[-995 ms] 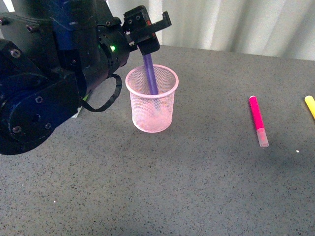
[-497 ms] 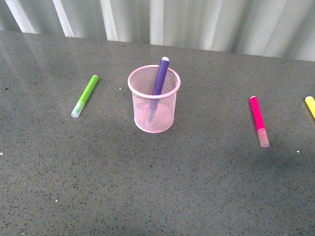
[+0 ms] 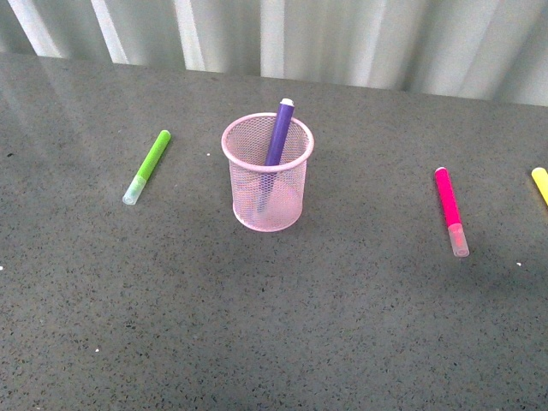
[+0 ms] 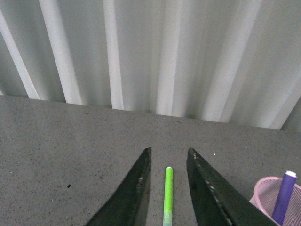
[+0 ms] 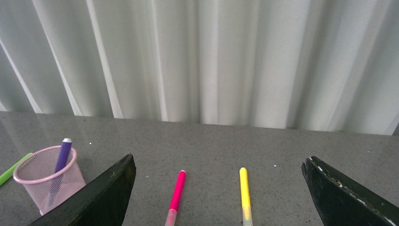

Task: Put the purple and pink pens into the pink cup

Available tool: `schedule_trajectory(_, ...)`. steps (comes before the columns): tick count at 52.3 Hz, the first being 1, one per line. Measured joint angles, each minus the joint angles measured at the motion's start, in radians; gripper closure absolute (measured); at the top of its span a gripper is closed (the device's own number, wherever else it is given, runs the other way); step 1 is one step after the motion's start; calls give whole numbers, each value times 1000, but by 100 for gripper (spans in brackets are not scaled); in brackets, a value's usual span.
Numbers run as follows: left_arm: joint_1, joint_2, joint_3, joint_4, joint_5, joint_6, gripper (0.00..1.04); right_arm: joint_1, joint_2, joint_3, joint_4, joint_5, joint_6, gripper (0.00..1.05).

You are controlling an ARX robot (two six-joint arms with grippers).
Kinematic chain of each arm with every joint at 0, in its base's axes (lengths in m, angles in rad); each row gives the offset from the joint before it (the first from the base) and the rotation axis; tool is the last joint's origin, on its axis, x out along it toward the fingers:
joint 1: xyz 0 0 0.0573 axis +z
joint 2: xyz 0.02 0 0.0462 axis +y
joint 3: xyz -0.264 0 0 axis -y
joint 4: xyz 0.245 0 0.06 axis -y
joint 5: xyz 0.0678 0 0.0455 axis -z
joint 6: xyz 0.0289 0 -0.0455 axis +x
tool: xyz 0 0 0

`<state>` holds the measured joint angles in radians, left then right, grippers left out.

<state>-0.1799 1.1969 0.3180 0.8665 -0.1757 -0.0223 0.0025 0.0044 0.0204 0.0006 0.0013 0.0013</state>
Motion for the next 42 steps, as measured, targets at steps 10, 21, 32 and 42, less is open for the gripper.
schedule_trajectory(10,56,-148,-123,-18,53,13,101,0,0,0,0,0,0,7)
schedule_trajectory(21,102,-303,-208,-92,109,14,101,0,0,0,0,0,0,7)
schedule_trajectory(32,178,-425,-261,-163,171,15,101,0,0,0,0,0,0,7)
schedule_trajectory(42,178,-503,-296,-197,175,16,101,0,0,0,0,0,0,7)
